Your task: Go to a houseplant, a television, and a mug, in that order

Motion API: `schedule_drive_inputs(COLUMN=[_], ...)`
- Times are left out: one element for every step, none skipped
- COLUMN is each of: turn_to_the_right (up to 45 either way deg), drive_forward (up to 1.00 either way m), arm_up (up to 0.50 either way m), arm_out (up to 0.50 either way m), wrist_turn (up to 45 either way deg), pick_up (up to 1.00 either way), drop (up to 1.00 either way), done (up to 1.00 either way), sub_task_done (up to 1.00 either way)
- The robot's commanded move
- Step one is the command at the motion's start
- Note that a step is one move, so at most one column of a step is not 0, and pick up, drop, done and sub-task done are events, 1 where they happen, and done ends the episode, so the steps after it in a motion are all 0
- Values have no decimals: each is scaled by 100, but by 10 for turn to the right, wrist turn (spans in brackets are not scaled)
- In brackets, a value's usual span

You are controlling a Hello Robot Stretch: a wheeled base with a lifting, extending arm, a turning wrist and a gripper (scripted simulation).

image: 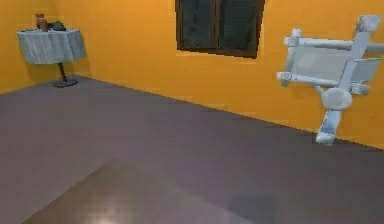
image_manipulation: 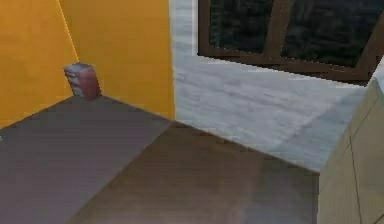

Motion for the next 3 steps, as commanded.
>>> schedule_drive_inputs(turn_to_the_right=[-450, -450, -60], drive_forward=[0, 0, 0], arm_up=[0, 0, 0], arm_out=[0, 0, 0], wrist_turn=[0, 0, 0], pick_up=[0, 0, 0], drop=[0, 0, 0], done=[0, 0, 0], sub_task_done=[0, 0, 0])
